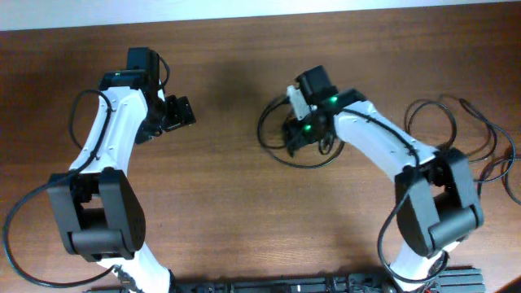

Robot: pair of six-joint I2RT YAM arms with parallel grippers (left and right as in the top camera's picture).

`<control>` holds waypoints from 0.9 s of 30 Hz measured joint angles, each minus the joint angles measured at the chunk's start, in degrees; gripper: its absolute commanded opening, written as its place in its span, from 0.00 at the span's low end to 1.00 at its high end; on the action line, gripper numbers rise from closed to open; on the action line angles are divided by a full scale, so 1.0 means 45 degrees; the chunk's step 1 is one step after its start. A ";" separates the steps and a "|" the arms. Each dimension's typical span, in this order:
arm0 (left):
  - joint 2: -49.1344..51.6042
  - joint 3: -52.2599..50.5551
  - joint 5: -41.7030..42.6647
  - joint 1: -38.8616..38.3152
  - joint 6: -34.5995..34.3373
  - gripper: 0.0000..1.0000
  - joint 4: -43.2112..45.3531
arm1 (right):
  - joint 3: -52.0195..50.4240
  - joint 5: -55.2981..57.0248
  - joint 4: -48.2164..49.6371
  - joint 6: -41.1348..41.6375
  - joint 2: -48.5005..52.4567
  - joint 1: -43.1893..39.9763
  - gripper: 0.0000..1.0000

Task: Untangle cables
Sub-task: 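Reach the right gripper to the last cable at table center and grasp, then carry the last cable to the right side pile with the right gripper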

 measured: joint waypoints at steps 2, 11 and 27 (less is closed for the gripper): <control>0.0000 0.0000 0.0000 0.0000 0.0000 0.99 -0.0005 | 0.0000 0.0408 0.0393 0.0010 0.0364 0.0612 0.70; 0.0000 0.0000 0.0029 0.0000 0.0000 0.99 0.0000 | -0.0019 0.0622 0.0976 0.0835 0.1506 0.1302 0.67; 0.0000 0.0000 0.0039 0.0000 0.0000 0.99 0.0034 | -0.0287 -0.1253 0.1205 0.0976 0.1520 0.3021 0.16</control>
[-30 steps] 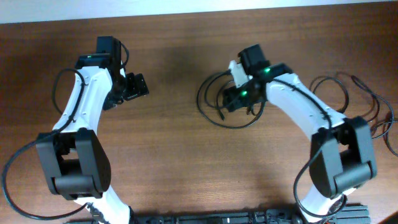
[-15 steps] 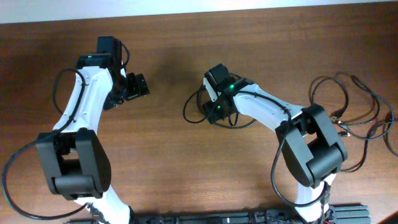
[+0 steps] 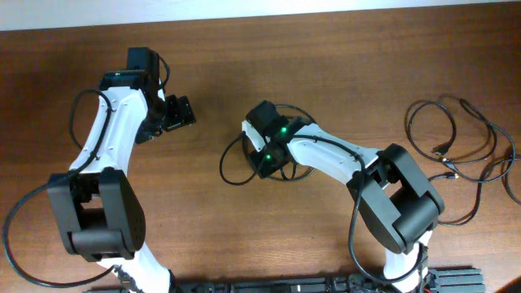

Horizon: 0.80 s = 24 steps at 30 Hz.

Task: Untangle cables
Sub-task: 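Carry the last cable to the right side pile with the right gripper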

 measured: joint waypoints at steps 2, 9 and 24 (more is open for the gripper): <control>0.0000 0.0000 0.0000 0.0000 0.0000 0.99 0.0000 | -0.0029 -0.0039 -0.0005 0.0078 0.0000 0.0019 0.15; 0.0000 0.0000 0.0000 0.0000 0.0000 0.99 0.0000 | -0.0092 -0.0131 -0.0087 0.0034 0.0005 0.0019 0.04; 0.0000 0.0000 0.0044 0.0000 0.0000 0.99 -0.0044 | 0.7213 1.0229 -0.7155 0.1243 -0.5168 -0.3852 0.04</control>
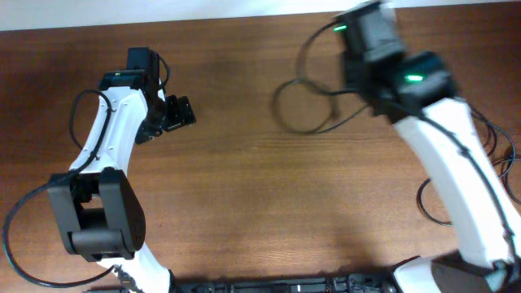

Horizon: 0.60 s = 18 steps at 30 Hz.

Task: Untangle cables
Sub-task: 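Carry the last cable to the right side pile with the right gripper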

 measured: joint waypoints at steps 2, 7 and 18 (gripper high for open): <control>0.0000 0.0000 0.0005 0.0000 0.0000 0.99 0.0000 | 0.0010 0.1690 -0.0053 0.0646 -0.0729 -0.2006 0.04; 0.0000 0.0000 0.0005 0.0000 0.0000 0.99 0.0005 | 0.0010 0.0733 -0.0068 0.1642 -0.1243 -0.6912 0.04; 0.0000 0.0000 0.0005 0.0000 0.0000 0.99 0.0005 | 0.0068 -0.3750 -0.0335 0.1467 0.0423 -0.8490 0.91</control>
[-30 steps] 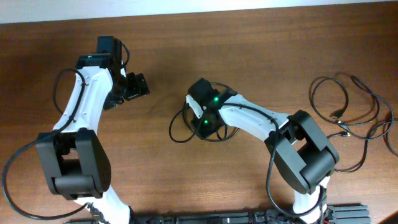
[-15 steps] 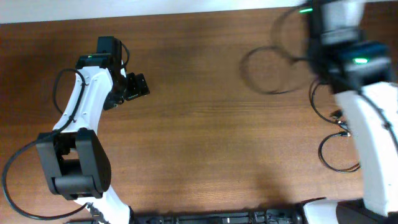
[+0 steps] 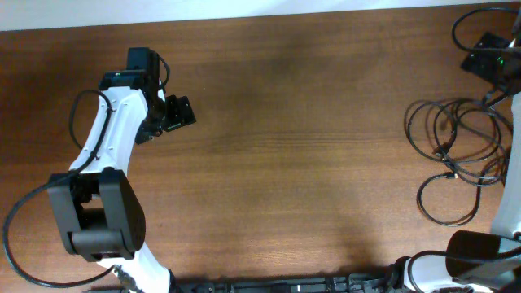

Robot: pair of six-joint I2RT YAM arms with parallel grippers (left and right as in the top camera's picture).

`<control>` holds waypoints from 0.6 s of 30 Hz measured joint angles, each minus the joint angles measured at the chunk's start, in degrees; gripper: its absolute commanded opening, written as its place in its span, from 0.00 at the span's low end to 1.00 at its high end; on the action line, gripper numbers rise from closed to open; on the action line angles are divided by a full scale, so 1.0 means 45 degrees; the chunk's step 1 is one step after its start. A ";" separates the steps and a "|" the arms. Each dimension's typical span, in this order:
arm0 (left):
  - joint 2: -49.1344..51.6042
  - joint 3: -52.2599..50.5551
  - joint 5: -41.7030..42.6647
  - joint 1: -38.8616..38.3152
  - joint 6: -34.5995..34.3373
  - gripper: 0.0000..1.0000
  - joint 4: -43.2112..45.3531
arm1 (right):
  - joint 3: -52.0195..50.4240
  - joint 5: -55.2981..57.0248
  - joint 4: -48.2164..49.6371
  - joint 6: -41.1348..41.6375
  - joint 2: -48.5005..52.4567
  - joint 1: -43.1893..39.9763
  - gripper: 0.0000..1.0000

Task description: Untangle cables

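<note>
A tangle of black cables (image 3: pixel 452 155) lies in loops at the right edge of the wooden table (image 3: pixel 285 179). My right gripper (image 3: pixel 487 59) is at the far top right corner, above that pile. A black cable loop (image 3: pixel 466 28) hangs from it, so it looks shut on that cable; its fingers are hidden under the wrist. My left gripper (image 3: pixel 181 112) hovers over the left part of the table, open with nothing in it, far from any cable.
The white left arm (image 3: pixel 110 138) bends along the left side. The right arm's base (image 3: pixel 480 260) stands at the bottom right. A black rail (image 3: pixel 285 286) runs along the front edge, and a pale wall strip borders the far edge.
My right gripper has moved from the upper middle-right of the table to the far top right corner, taking the cable loop with it. The left arm has not moved.
My right gripper was on a cable loop at the table's middle. Then it was further left with the loop. Then it was raised toward the upper right, the loop hanging from it, and now it holds it by the right-hand pile. The left arm stayed still.
</note>
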 measured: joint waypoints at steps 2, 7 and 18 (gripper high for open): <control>0.0000 0.0000 -0.0005 0.0000 0.0000 0.99 0.0000 | 0.0000 -0.0602 -0.0185 -0.0049 0.0005 0.0000 0.92; 0.0000 0.0000 0.0427 -0.0015 0.0151 0.99 0.0087 | 0.0000 -0.2356 -0.0704 -0.0500 0.0005 0.0000 0.93; 0.0000 0.0126 0.0665 -0.2297 0.1501 0.99 0.0180 | -0.0092 -0.6475 -0.2331 -0.4017 0.0005 0.3997 0.98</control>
